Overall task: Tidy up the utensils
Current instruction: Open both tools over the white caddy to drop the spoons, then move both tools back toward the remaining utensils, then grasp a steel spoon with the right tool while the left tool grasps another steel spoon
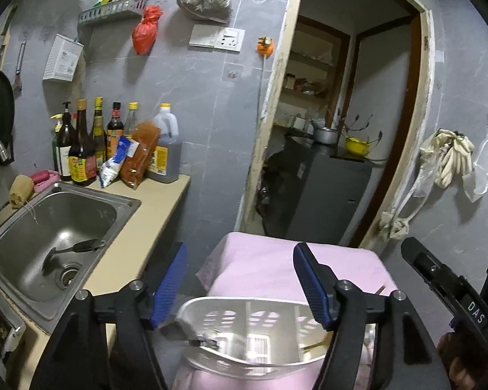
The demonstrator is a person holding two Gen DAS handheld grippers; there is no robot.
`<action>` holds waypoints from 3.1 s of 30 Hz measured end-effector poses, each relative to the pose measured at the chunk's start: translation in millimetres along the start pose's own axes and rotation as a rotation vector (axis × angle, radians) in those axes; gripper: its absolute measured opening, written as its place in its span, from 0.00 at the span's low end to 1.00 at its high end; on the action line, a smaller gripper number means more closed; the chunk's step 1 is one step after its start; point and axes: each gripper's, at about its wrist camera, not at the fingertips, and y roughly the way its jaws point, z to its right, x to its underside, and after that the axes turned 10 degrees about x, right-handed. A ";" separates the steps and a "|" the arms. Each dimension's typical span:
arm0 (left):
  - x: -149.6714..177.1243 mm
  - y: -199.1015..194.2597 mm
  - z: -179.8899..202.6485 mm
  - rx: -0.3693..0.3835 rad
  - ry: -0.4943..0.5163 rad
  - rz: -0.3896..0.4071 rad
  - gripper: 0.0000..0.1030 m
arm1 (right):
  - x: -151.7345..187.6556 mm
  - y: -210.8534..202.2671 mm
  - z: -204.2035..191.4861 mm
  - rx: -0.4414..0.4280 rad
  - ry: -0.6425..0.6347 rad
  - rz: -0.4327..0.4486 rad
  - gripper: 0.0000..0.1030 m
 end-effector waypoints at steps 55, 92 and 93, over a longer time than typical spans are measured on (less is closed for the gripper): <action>142.9 143.9 202.0 0.072 0.121 -0.250 0.99 | 42.8 -16.8 286.4 0.414 0.003 -0.234 0.96; 178.6 222.8 190.2 0.244 0.137 -0.522 0.16 | 76.1 72.2 310.4 0.282 0.052 -0.550 0.07; 178.6 222.1 190.8 0.239 0.139 -0.523 0.13 | 76.3 72.2 310.6 0.275 0.056 -0.550 0.06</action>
